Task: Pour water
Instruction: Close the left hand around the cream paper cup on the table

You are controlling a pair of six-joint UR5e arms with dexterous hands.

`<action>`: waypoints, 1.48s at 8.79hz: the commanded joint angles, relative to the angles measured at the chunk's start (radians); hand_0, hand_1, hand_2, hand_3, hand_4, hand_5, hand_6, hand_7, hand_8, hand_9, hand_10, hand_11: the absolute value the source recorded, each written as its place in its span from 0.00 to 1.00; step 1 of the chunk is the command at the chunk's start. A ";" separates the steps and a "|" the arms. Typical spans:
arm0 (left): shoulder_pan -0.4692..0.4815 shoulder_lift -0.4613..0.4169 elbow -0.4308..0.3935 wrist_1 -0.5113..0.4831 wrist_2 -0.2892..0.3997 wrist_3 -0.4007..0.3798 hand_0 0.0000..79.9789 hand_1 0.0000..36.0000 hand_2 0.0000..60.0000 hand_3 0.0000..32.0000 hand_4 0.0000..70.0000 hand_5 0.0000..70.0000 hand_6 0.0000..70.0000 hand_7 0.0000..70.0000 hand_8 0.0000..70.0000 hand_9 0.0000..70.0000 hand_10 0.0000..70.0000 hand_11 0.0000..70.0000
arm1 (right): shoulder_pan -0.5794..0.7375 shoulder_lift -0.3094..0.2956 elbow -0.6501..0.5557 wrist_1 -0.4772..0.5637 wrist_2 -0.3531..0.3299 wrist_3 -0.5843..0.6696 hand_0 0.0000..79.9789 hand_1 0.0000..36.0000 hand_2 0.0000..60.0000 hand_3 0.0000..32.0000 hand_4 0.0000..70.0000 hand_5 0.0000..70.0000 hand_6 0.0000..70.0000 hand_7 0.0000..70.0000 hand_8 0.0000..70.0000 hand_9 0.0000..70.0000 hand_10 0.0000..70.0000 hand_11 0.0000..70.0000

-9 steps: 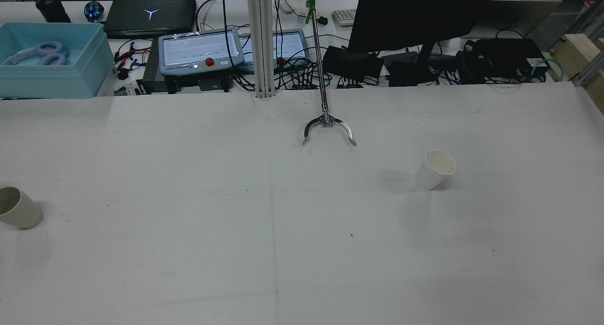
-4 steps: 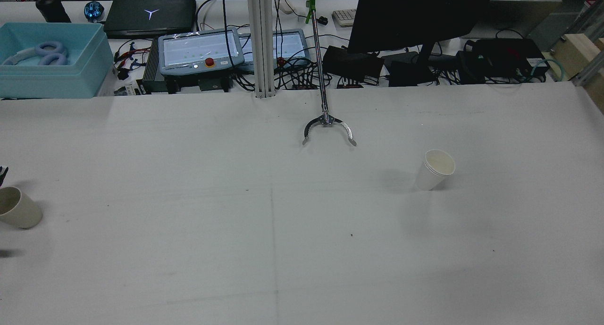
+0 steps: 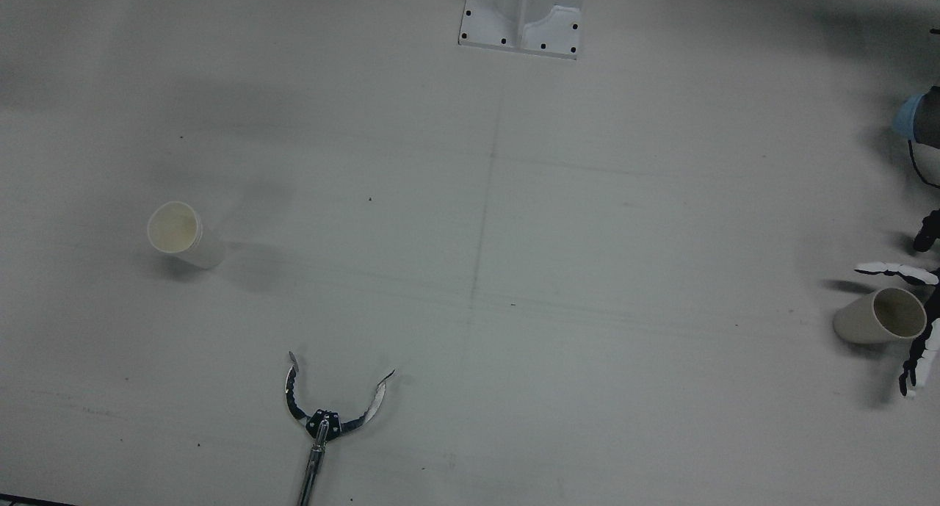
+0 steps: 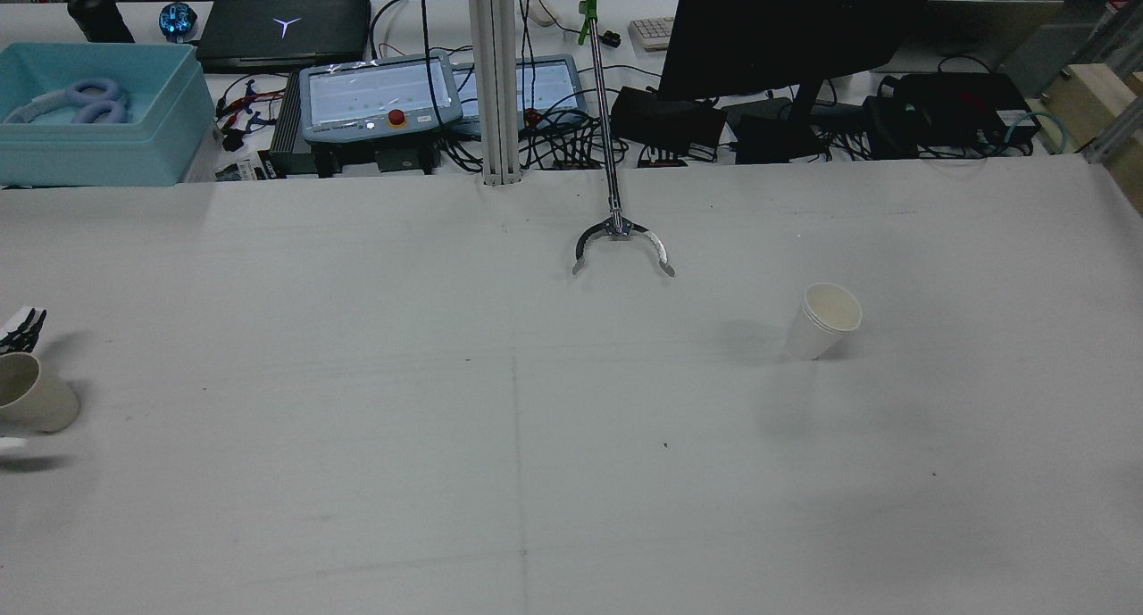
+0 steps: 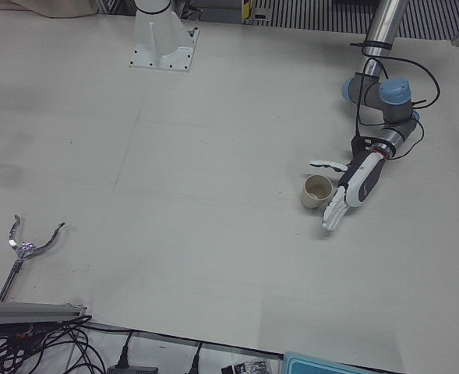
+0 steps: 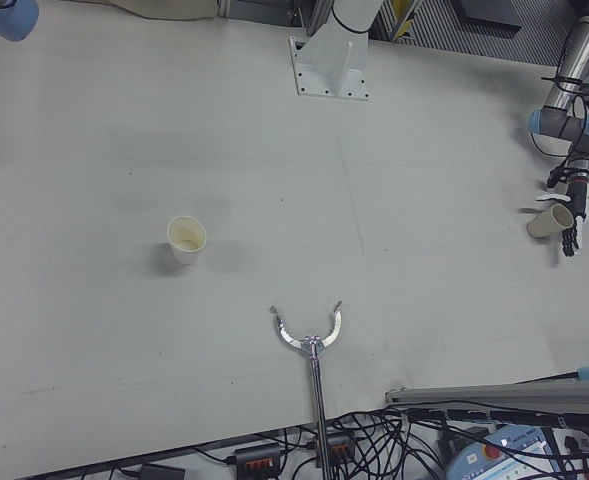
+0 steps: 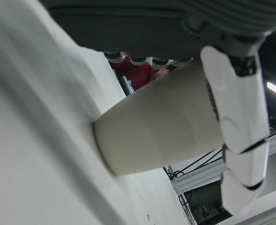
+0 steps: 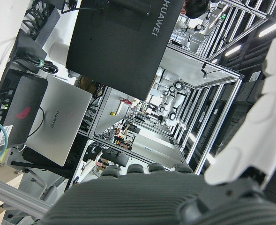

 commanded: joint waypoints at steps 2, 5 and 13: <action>0.002 -0.025 0.005 0.024 -0.003 -0.022 0.61 0.59 0.26 0.00 0.00 0.00 0.00 0.00 0.00 0.00 0.00 0.00 | -0.002 0.005 -0.007 0.001 0.000 0.004 0.45 0.33 0.28 0.00 0.00 0.00 0.00 0.00 0.00 0.00 0.00 0.00; 0.000 -0.018 0.008 0.033 -0.001 -0.057 0.61 0.62 0.31 0.00 0.00 0.00 0.00 0.00 0.00 0.00 0.00 0.00 | -0.002 0.007 -0.007 0.001 0.000 0.004 0.45 0.33 0.28 0.00 0.00 0.00 0.00 0.00 0.00 0.00 0.00 0.00; 0.002 -0.024 -0.004 0.059 -0.001 -0.066 0.62 0.63 0.42 0.00 0.12 0.19 0.05 0.18 0.00 0.01 0.02 0.06 | -0.002 0.005 -0.008 0.001 0.000 0.002 0.40 0.31 0.29 0.00 0.00 0.00 0.00 0.00 0.00 0.00 0.00 0.00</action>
